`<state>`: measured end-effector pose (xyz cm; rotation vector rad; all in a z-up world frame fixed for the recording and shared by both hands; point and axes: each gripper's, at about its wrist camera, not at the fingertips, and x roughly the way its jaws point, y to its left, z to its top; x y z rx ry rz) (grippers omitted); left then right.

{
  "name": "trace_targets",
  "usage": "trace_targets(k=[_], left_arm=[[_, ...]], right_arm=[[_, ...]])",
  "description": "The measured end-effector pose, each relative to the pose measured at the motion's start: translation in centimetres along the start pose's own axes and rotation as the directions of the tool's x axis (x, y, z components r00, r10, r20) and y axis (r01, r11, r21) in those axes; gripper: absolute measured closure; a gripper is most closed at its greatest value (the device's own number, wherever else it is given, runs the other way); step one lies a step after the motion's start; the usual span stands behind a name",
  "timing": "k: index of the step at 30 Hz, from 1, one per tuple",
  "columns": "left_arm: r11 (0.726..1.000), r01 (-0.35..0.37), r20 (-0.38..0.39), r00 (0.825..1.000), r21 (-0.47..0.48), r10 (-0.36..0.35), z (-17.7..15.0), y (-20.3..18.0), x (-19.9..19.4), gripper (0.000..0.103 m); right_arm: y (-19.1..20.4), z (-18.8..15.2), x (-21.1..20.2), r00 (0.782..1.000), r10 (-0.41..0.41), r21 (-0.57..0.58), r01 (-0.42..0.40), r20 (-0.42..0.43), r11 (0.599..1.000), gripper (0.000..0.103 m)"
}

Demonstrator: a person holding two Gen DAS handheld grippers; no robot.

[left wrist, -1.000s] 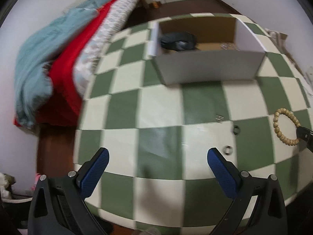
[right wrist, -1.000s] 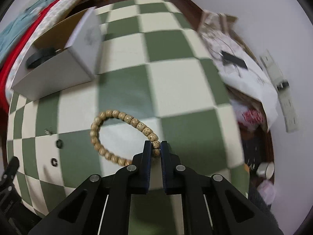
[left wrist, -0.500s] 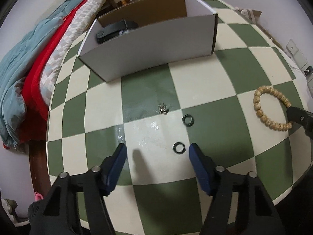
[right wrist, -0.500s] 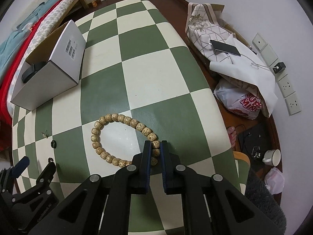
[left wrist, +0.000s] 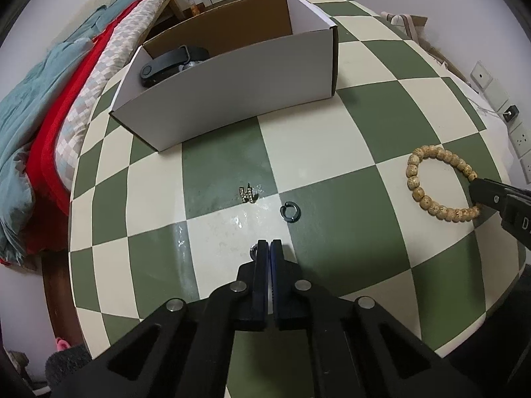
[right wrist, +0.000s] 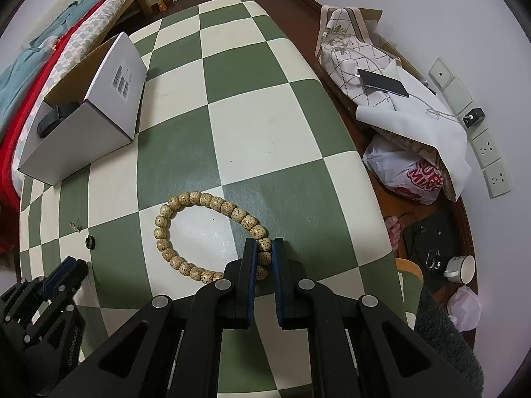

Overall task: Organize jewelry
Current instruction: 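Grasp the wooden bead bracelet with the right gripper while the left gripper approaches a black ring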

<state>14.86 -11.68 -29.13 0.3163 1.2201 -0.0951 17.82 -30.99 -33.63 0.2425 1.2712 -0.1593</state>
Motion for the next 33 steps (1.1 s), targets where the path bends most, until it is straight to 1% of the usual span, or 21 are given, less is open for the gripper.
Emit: trace_targets(k=[5, 12, 16, 21, 27, 29, 30, 31, 33], left_arm=[[1.000, -0.004, 0.025, 1.000, -0.017, 0.005, -0.1, 0.5, -1.2, 0.103], [0.997, 0.026, 0.093, 0.995, -0.067, -0.020, 0.2, 2.9, -4.5, 0.103], [0.991, 0.055, 0.144, 0.989, -0.119, -0.038, 0.7, 5.8, -7.3, 0.103], [0.981, 0.072, 0.200, 0.979, -0.178, -0.036, 1.3, 9.2, -10.3, 0.103], [0.969, 0.097, 0.243, 0.969, -0.226, -0.040, 2.1, 11.9, -12.6, 0.103], [0.969, 0.098, 0.255, 0.966, -0.225, -0.038, 2.4, 12.1, -12.8, 0.103], [0.970, 0.111, 0.256, 0.965, -0.216, -0.053, 2.7, 12.1, -12.7, 0.103], [0.970, 0.123, 0.248, 0.966, -0.212, -0.068, 2.8, 12.0, -12.3, 0.102], [0.966, 0.138, 0.211, 0.973, -0.217, -0.091, 2.8, 11.5, -10.6, 0.095]], right_arm=[[-0.1, -0.3, -0.5, 1.000, 0.022, 0.007, -0.023, 0.014, 1.000, 0.093], [1.0, 0.0, -4.4, 0.992, 0.078, -0.013, -0.077, 0.098, 0.997, 0.093], [2.1, 0.4, -7.4, 0.983, 0.112, -0.038, -0.107, 0.148, 0.994, 0.094], [3.2, 1.0, -11.0, 0.965, 0.156, -0.063, -0.146, 0.211, 0.987, 0.094], [4.6, 1.9, -14.0, 0.947, 0.204, -0.096, -0.186, 0.248, 0.978, 0.094], [5.5, 2.5, -14.9, 0.941, 0.221, -0.122, -0.195, 0.257, 0.973, 0.094], [5.9, 2.6, -15.3, 0.938, 0.227, -0.134, -0.198, 0.262, 0.971, 0.094], [6.5, 3.0, -15.7, 0.935, 0.232, -0.150, -0.198, 0.266, 0.969, 0.094], [7.6, 3.6, -16.2, 0.930, 0.245, -0.176, -0.202, 0.273, 0.963, 0.094]])
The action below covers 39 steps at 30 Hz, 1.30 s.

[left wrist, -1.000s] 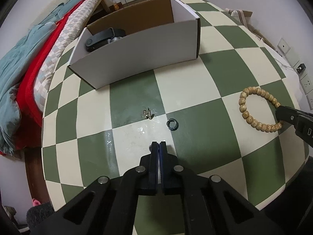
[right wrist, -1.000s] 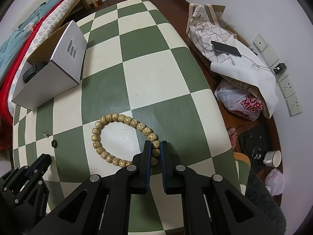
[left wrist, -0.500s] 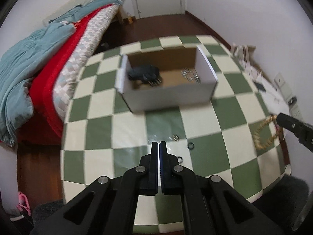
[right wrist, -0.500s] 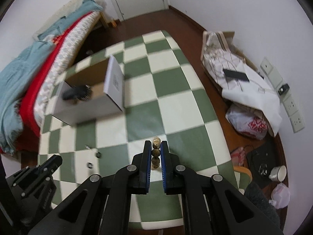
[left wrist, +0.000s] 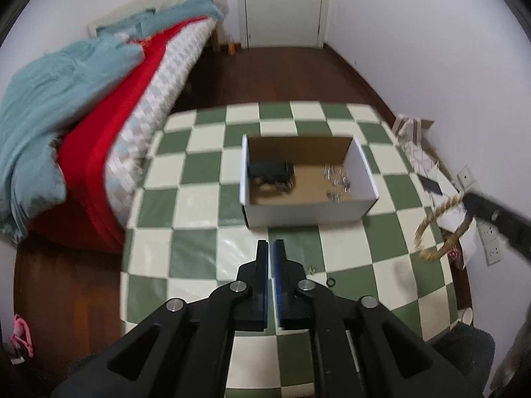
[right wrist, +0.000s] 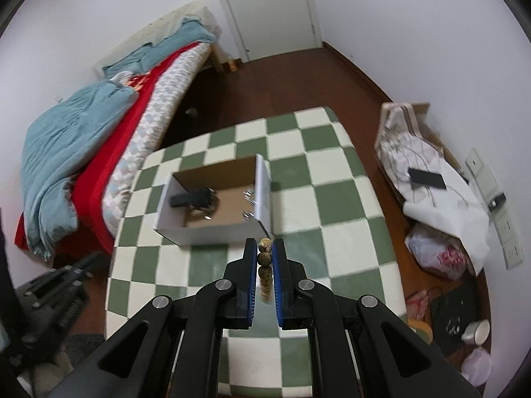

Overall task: Organize jewelry
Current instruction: 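Grasp the wooden bead bracelet with the right gripper while the left gripper approaches a black ring, then carry the bead bracelet into the box with the right gripper while the left carries a ring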

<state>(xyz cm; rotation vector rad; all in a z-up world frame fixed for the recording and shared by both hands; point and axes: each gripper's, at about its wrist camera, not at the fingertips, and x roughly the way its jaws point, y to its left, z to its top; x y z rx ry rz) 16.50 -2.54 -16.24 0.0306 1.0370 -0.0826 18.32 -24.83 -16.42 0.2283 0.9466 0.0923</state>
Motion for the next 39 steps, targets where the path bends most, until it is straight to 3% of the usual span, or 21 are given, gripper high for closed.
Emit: trace_targets(k=[1, 3, 5, 12, 16, 17, 18, 20, 21, 33, 39], left_arm=[[1.000, 0.004, -0.021, 1.000, -0.002, -0.004, -0.4, -0.2, 0.9, 0.092], [1.000, 0.007, -0.076, 0.997, 0.013, -0.006, -1.5, -0.9, 3.1, 0.058], [0.999, 0.011, -0.109, 0.994, 0.034, -0.008, -3.0, -1.8, 5.1, 0.048], [0.990, -0.008, -0.215, 0.976, 0.138, 0.038, -6.8, -5.3, 10.7, 0.048], [0.988, -0.014, -0.202, 0.978, 0.151, 0.044, -7.2, -6.1, 11.2, 0.049], [0.988, -0.009, -0.196, 0.980, 0.151, 0.039, -7.1, -6.2, 11.2, 0.056], [0.989, 0.003, -0.193, 0.981, 0.151, 0.027, -7.1, -6.3, 11.2, 0.071], [0.988, 0.016, -0.189, 0.982, 0.155, 0.013, -7.0, -6.5, 11.1, 0.090], [0.987, 0.013, -0.189, 0.982, 0.162, 0.018, -6.9, -6.6, 11.2, 0.093], [0.991, 0.000, -0.151, 0.988, 0.135, 0.021, -6.2, -5.4, 9.0, 0.093], [0.998, 0.005, -0.027, 1.000, 0.064, -0.003, -1.2, -2.5, 3.5, 0.093]], right_arm=[[0.3, 0.2, 0.1, 1.000, 0.000, -0.010, 0.000, 0.002, 1.000, 0.094], [0.9, 0.4, 0.6, 1.000, 0.000, -0.021, 0.000, -0.001, 1.000, 0.094], [1.0, 0.4, 1.2, 1.000, -0.002, -0.019, 0.002, -0.012, 1.000, 0.094], [-1.0, -1.4, 3.8, 0.997, -0.032, 0.017, 0.033, -0.073, 0.999, 0.094], [-2.6, -2.1, 4.4, 0.995, -0.050, 0.042, 0.054, -0.091, 0.998, 0.094], [-2.8, -2.2, 4.5, 0.994, -0.053, 0.045, 0.057, -0.092, 0.997, 0.094], [-3.1, -2.4, 4.5, 0.994, -0.059, 0.048, 0.063, -0.093, 0.997, 0.094], [-3.4, -2.4, 4.6, 0.994, -0.064, 0.051, 0.069, -0.093, 0.996, 0.094], [-3.6, -2.3, 4.6, 0.993, -0.066, 0.052, 0.071, -0.093, 0.996, 0.094], [-2.7, -1.6, 3.8, 0.996, -0.058, 0.030, 0.060, -0.071, 0.998, 0.094], [-0.5, 0.3, 1.9, 0.999, -0.028, -0.006, 0.028, -0.026, 1.000, 0.094]])
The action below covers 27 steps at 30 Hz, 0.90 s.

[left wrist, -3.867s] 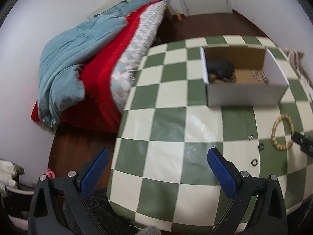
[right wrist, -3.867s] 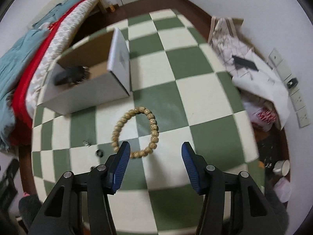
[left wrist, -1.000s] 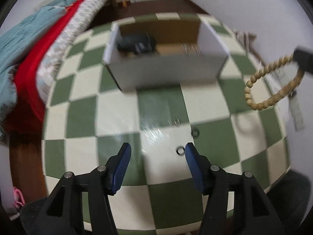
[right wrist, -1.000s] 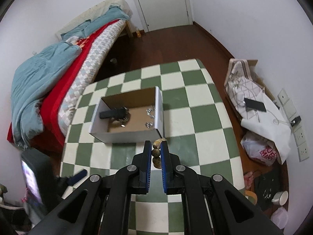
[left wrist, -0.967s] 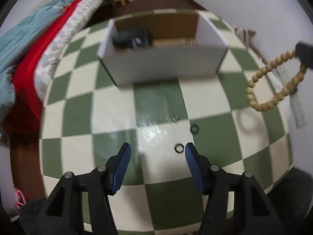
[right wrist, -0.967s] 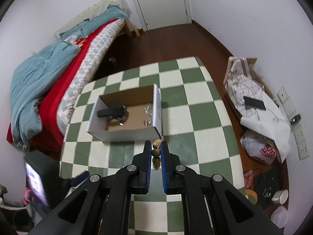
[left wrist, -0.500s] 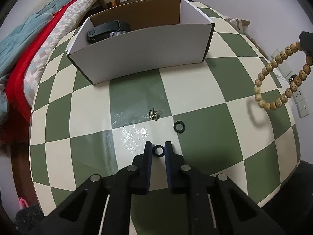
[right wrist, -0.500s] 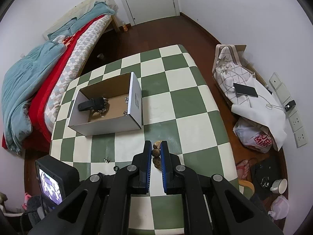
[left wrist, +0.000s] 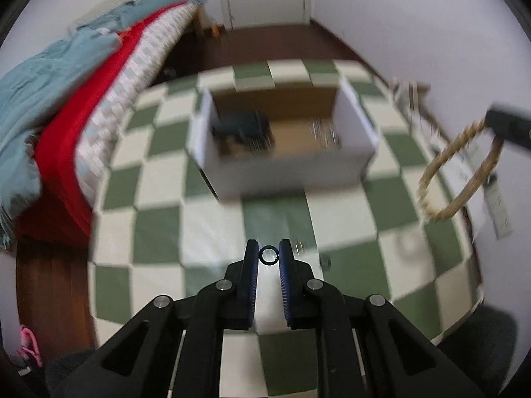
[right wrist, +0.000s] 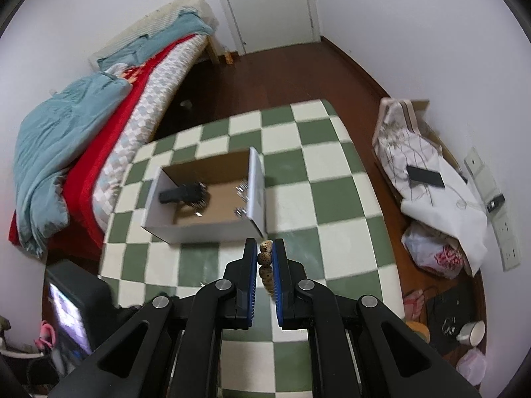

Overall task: Organize jewelry
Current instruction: 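Carry the bead bracelet into the box with the right gripper while the left carries a ring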

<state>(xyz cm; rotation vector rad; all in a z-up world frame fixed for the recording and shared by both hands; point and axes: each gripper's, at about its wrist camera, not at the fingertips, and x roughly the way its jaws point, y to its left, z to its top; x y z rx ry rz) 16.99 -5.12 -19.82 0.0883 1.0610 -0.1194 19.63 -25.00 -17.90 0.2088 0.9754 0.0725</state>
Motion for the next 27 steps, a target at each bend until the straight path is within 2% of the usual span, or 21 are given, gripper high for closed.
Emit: trace_targets(k=[5, 10, 15, 19, 23, 24, 25, 26, 27], left_arm=[[0.999, 0.037, 0.065, 0.997, -0.034, -0.035, 5.2, 2.0, -2.5, 0.093], [0.999, 0.027, 0.038, 0.999, -0.034, -0.026, 8.9, 3.4, -0.3, 0.093], [0.998, 0.018, -0.035, 0.999, -0.054, -0.019, 10.4, 4.9, 3.6, 0.093], [0.995, 0.051, -0.087, 0.994, -0.087, -0.058, 10.7, 5.6, 5.5, 0.093], [0.989, 0.063, -0.093, 0.993, -0.131, -0.076, 11.0, 6.1, 5.9, 0.088], [0.990, 0.053, -0.090, 0.994, -0.131, -0.065, 11.0, 6.2, 5.8, 0.079], [0.990, 0.046, -0.081, 0.995, -0.136, -0.057, 11.1, 6.3, 5.6, 0.072], [0.988, 0.042, -0.068, 0.996, -0.145, -0.052, 11.1, 6.6, 5.4, 0.045], [0.988, 0.033, -0.061, 0.997, -0.153, -0.043, 11.1, 6.8, 5.2, 0.015]], right_arm=[[2.5, 3.1, -1.1, 0.998, 0.042, -0.050, -0.040, 0.043, 0.998, 0.094], [4.7, 6.5, 0.7, 0.996, 0.082, -0.068, -0.080, 0.031, 0.994, 0.093], [6.3, 8.9, 4.6, 0.989, 0.143, -0.058, -0.145, -0.042, 0.988, 0.093], [7.4, 10.1, 8.0, 0.975, 0.195, -0.026, -0.198, -0.109, 0.980, 0.093], [7.0, 10.5, 11.5, 0.938, 0.264, 0.059, -0.258, -0.223, 0.964, 0.093], [6.5, 10.4, 12.2, 0.933, 0.266, 0.083, -0.253, -0.244, 0.964, 0.090], [5.9, 10.3, 12.6, 0.931, 0.263, 0.103, -0.245, -0.254, 0.964, 0.076], [5.5, 10.3, 12.7, 0.935, 0.250, 0.107, -0.230, -0.251, 0.967, 0.065], [4.9, 10.1, 12.6, 0.945, 0.221, 0.103, -0.201, -0.242, 0.974, 0.045]])
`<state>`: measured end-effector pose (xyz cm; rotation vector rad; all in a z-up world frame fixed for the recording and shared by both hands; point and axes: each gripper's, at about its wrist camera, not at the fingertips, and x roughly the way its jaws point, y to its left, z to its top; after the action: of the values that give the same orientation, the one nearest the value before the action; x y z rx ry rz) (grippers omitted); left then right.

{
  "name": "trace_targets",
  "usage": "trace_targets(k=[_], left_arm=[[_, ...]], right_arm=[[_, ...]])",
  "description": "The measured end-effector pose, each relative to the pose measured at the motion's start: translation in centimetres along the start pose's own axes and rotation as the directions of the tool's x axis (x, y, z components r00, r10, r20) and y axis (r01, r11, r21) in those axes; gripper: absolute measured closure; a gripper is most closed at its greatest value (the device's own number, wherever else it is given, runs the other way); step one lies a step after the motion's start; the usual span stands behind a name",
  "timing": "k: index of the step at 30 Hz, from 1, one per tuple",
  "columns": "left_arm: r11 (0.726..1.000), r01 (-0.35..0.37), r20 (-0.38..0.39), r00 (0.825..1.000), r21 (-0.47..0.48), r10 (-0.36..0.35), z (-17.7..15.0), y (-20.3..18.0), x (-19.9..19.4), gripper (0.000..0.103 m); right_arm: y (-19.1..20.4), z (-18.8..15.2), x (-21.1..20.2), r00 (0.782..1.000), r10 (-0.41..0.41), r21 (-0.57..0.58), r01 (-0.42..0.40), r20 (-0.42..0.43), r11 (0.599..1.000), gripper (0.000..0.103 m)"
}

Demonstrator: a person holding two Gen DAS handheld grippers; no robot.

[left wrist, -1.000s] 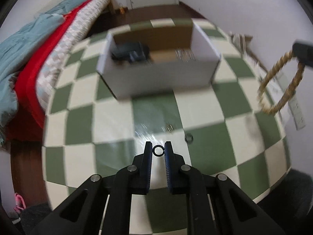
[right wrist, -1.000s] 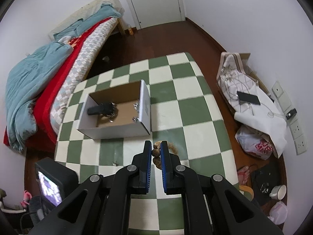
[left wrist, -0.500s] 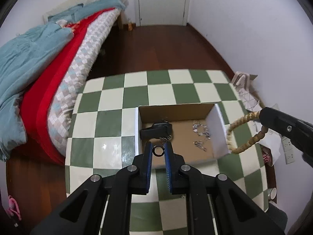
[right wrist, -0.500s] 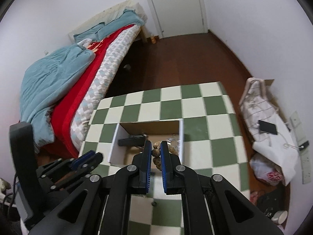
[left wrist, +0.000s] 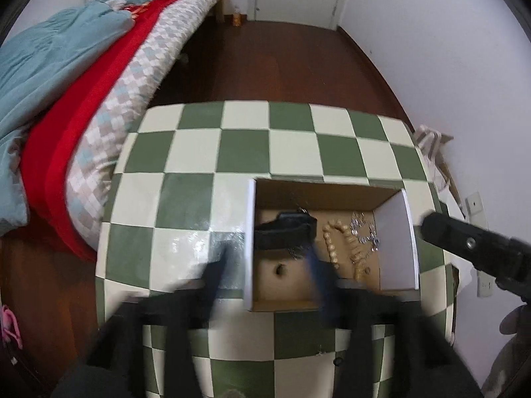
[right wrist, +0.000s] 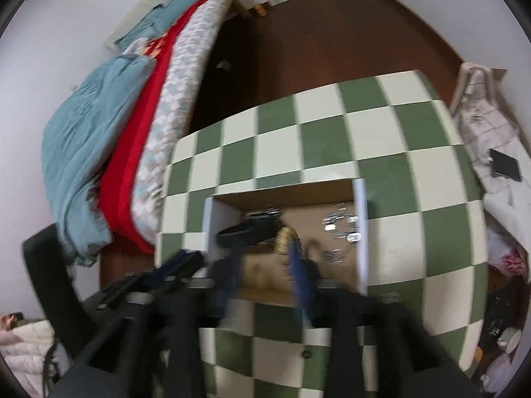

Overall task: Organize jewelry
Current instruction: 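Carry the bead bracelet into the box with the right gripper while the left carries a ring, then open both grippers over the box and withdraw them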

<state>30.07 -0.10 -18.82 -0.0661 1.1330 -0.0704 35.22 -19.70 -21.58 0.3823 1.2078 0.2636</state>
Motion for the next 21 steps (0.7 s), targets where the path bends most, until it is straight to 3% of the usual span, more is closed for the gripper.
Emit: trace_targets(k=[1, 5, 7, 9, 11, 16, 21], left_arm=[[1.000, -0.002, 0.008, 1.000, -0.004, 0.002, 0.1, 0.2, -0.1, 0.008], [0.999, -0.050, 0.023, 0.998, -0.012, 0.051, 0.0, 0.8, -0.6, 0.007], [0.995, -0.098, 0.044, 0.994, 0.001, 0.098, -0.3, 0.8, -1.0, 0.005], [0.992, -0.123, 0.061, 0.991, 0.009, 0.122, -0.5, 0.8, -1.3, 0.004], [0.988, -0.155, 0.071, 0.986, 0.017, 0.153, -0.9, 0.7, -1.5, 0.003], [0.983, -0.183, 0.107, 0.978, 0.021, 0.180, -1.6, 0.7, -3.0, 0.003], [0.985, -0.173, 0.153, 0.974, 0.016, 0.168, -2.2, 0.6, -5.4, 0.003]], right_arm=[[-0.3, 0.0, -0.2, 1.000, -0.022, 0.002, 0.022, 0.010, 1.000, 0.040], [-1.5, -0.7, -0.8, 0.989, -0.148, -0.011, 0.148, 0.029, 0.989, 0.039], [-1.7, -1.2, -0.6, 0.973, -0.231, -0.043, 0.232, 0.027, 0.972, 0.014], [-1.7, -2.0, -0.3, 0.952, -0.305, -0.080, 0.306, 0.029, 0.949, 0.004], [-1.5, -2.5, 0.1, 0.935, -0.352, -0.110, 0.353, 0.028, 0.929, 0.003], [-0.7, -3.8, 0.1, 0.919, -0.392, -0.153, 0.395, 0.048, 0.906, 0.000], [0.4, -4.5, -1.5, 0.918, -0.384, -0.148, 0.395, 0.093, 0.907, 0.000]])
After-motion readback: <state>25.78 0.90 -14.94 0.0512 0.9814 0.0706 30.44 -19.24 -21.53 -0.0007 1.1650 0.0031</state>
